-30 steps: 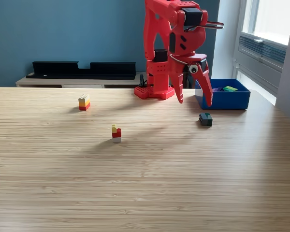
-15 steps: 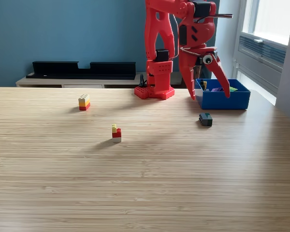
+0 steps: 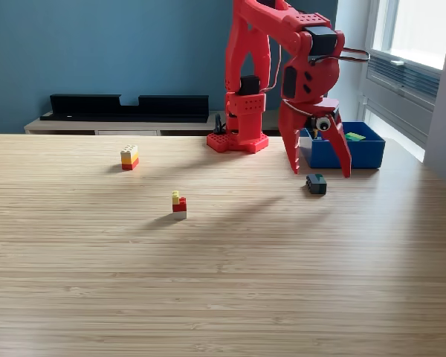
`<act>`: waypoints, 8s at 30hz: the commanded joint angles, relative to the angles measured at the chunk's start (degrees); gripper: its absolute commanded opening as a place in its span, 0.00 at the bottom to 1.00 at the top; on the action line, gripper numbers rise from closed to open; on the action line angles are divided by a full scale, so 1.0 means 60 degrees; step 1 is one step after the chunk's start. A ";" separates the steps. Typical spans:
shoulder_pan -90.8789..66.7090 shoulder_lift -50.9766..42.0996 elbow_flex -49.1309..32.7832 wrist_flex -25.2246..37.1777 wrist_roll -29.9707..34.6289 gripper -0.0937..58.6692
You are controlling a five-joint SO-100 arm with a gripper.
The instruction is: Grasp a lego block and put it in the bin.
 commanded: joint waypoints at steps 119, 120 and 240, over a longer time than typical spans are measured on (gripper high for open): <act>-0.7764 0.2212 -0.1626 0.4731 0.5508 0.68; -0.7764 0.2212 -0.1626 0.4731 0.5493 0.68; 0.4321 0.2212 0.0337 0.1655 0.5479 0.00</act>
